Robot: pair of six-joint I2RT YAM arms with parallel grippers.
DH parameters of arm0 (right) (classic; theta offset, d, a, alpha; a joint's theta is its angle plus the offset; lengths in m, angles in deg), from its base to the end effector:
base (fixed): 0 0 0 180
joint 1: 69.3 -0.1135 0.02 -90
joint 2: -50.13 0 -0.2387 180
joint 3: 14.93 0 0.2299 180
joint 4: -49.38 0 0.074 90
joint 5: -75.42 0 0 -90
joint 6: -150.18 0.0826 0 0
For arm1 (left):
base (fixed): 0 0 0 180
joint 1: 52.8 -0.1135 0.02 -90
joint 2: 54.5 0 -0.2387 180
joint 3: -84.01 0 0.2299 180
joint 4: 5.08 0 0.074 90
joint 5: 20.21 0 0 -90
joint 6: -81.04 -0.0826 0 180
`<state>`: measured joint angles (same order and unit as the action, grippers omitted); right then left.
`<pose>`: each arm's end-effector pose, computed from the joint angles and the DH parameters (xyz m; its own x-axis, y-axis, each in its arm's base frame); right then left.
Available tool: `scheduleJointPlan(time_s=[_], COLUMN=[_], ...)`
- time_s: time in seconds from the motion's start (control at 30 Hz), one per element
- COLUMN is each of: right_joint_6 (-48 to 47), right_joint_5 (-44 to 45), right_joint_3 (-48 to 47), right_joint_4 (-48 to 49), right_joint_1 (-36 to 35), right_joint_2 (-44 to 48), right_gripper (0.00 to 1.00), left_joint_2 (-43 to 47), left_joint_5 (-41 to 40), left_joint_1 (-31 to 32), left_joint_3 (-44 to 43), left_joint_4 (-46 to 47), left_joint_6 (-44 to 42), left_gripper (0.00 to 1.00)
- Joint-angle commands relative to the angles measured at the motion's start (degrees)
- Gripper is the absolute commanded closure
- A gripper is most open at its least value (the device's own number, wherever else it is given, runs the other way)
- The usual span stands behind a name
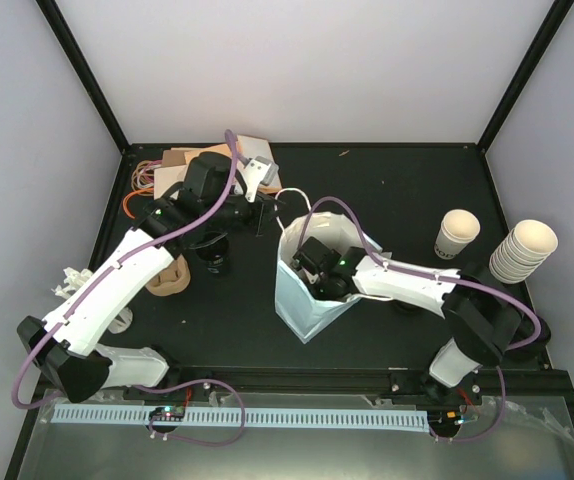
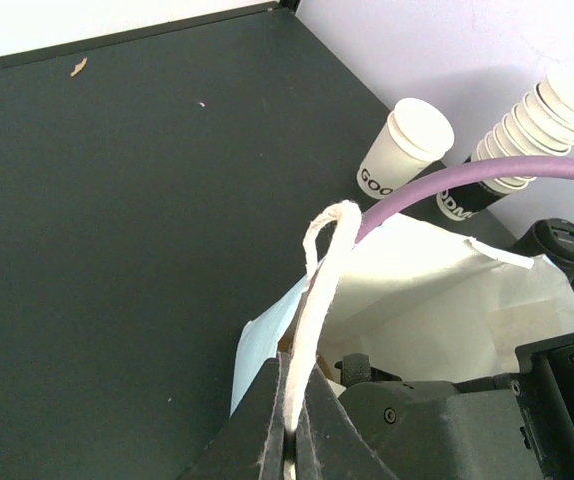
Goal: Pack the takeout coffee
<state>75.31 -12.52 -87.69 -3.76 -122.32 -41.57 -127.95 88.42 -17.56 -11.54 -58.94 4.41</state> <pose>0.1784 0.2320 0.1285 -0.7591 -0.5745 -0.3060 -0.6148 0.7872 0.0473 0.2253 -0.1915 0.3487 -0.5960 0.1528 -0.7883 0.6484 0.6707 -0.3602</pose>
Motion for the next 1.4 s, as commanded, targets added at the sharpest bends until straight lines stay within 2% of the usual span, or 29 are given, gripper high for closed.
scheduleJointPlan(time_s=[0.0,1.13,1.27,1.33,1.37], right_joint_6=[-0.1,1.4,1.2,1.2,1.2], right_joint_5=[-1.8,-2.9,-2.6,-2.5,-2.4], right_joint_3=[2.0,3.0,2.7,2.6,2.6], right_joint_4=[-2.2,0.5,0.3,0.2,0.0], right_joint_1=[0.0,0.0,0.1,0.0,0.0], right_joint_2=[-4.1,-8.1,-8.2,-8.1,-7.9], right_gripper=[0.64,0.62,0.58,0.46,0.37], left_joint_2=[2.2,1.8,1.7,1.7,1.6], left_joint_5=[1.3,4.5,4.8,5.1,5.2], left_joint_1=[-1.3,-2.9,-3.0,-2.9,-3.0], left_joint_3=[-2.6,-4.3,-4.3,-4.4,-4.5], left_joint_4=[0.7,-0.8,-0.9,-0.8,-0.8], left_joint_6=[-1.8,-2.3,-2.2,-2.2,-2.2], left_gripper=[0.99,0.98,0.98,0.98,0.98])
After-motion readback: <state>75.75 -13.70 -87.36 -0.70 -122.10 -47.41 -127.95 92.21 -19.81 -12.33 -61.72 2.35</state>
